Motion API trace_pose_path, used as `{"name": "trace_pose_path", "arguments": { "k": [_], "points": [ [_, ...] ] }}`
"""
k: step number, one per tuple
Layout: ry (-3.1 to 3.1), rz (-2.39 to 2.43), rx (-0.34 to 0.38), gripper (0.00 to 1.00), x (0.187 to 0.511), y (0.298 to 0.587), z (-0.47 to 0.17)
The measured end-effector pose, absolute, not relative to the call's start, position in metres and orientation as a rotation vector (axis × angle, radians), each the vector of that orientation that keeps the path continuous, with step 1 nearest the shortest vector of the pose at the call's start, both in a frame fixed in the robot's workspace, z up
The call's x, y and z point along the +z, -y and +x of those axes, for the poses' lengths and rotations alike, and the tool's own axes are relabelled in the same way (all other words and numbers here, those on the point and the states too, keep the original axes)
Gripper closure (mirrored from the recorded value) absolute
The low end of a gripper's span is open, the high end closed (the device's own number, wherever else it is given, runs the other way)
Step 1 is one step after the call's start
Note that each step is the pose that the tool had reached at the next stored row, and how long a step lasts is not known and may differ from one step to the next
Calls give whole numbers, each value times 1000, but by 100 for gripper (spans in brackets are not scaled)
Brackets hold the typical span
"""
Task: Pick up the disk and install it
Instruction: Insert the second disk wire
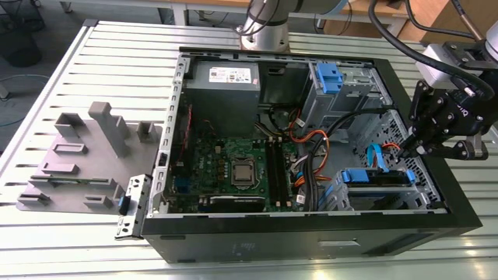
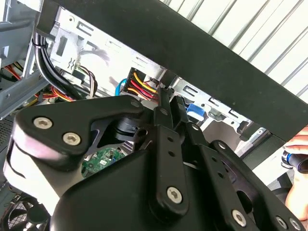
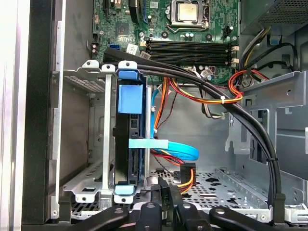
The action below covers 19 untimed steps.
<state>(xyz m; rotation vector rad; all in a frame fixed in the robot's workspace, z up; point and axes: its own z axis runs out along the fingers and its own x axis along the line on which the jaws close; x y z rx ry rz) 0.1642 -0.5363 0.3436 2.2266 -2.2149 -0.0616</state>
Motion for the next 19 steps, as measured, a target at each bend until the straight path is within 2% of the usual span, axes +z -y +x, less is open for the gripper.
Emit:
{"name": "trace_pose_path", "arguments": {
  "k": [4, 19],
  "points": [
    [2215, 2227, -61, 84, 344, 536, 164],
    [2215, 2227, -60, 84, 344, 545, 153]
  ]
}}
